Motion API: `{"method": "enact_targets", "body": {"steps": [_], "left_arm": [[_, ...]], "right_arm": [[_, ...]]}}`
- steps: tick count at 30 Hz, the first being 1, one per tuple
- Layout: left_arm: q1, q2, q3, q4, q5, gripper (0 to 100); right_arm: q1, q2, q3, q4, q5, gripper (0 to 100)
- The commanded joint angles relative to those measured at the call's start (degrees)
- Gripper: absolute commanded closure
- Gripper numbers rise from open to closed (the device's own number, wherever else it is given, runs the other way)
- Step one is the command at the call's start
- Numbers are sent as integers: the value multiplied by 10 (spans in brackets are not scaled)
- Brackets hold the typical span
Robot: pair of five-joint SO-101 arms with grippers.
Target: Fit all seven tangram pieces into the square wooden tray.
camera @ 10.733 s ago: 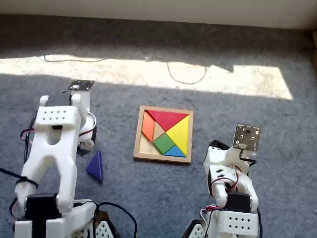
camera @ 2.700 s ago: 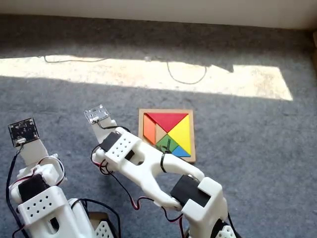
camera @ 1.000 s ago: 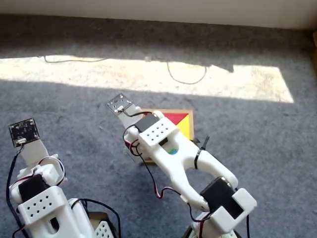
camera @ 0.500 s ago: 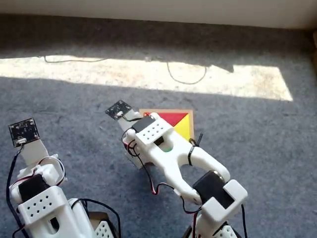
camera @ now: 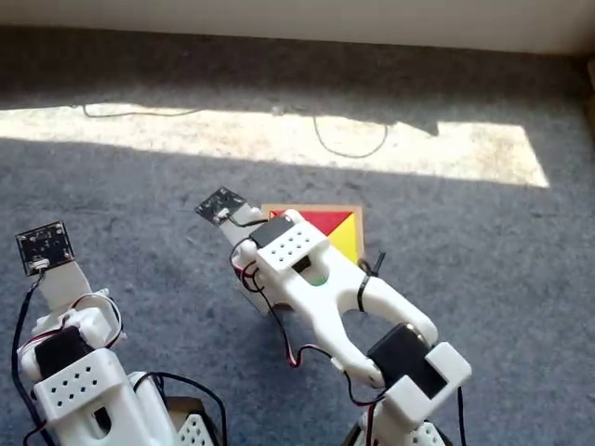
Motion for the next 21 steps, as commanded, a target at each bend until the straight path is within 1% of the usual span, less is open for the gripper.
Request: {"method": "enact_targets", "body": {"steps": [1,4,7,12,16,21], "left_arm": [[-3,-6,-2,-9,-4,982],[-3,-6,-2,-9,-3,982],[-3,-6,-2,-9,-3,982],[-3,-6,0,-9,-3,982],[-3,-6,-1,-9,-2,982],[-2,-7,-5,-9,-1,986]], "right_arm": [[5,-80,-5,-6,4,991],[23,-75,-4,-8,5,991],[36,-40,-4,-10,7,991],[32,8,-4,-6,7,991],[20,-56,0,-5,4,991],[28,-210,66,-7,4,991]]}}
